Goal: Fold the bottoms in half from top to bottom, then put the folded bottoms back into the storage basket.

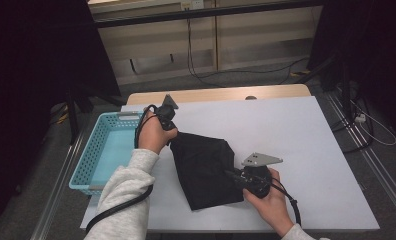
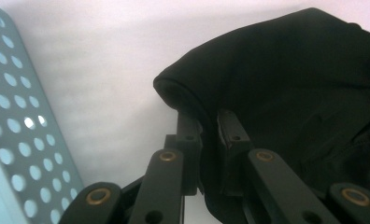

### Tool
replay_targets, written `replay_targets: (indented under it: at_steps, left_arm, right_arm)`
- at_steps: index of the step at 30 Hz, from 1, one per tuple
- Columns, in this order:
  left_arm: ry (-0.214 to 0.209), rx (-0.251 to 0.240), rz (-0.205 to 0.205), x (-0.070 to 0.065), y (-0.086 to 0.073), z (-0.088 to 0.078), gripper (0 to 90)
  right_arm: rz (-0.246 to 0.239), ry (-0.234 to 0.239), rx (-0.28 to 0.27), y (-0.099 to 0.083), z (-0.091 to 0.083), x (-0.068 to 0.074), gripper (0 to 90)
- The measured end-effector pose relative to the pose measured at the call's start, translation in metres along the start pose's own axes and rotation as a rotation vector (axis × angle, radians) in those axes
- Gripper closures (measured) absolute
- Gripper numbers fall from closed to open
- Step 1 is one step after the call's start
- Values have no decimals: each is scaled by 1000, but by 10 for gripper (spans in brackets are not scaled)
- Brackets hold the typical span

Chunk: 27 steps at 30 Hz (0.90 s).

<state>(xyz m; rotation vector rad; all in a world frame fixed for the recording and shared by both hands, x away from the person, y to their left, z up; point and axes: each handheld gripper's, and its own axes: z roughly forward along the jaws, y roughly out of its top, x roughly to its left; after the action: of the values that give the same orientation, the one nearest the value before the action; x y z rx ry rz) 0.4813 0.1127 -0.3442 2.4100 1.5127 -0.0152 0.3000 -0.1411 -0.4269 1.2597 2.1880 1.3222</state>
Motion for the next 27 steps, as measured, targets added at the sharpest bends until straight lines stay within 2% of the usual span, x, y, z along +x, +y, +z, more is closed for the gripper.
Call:
replay_targets:
  at_steps: [27]
  left_arm:
    - [50,30,11,2,19,-32,815]
  right_arm:
    - [-19,5,-57,14,4,9,808]
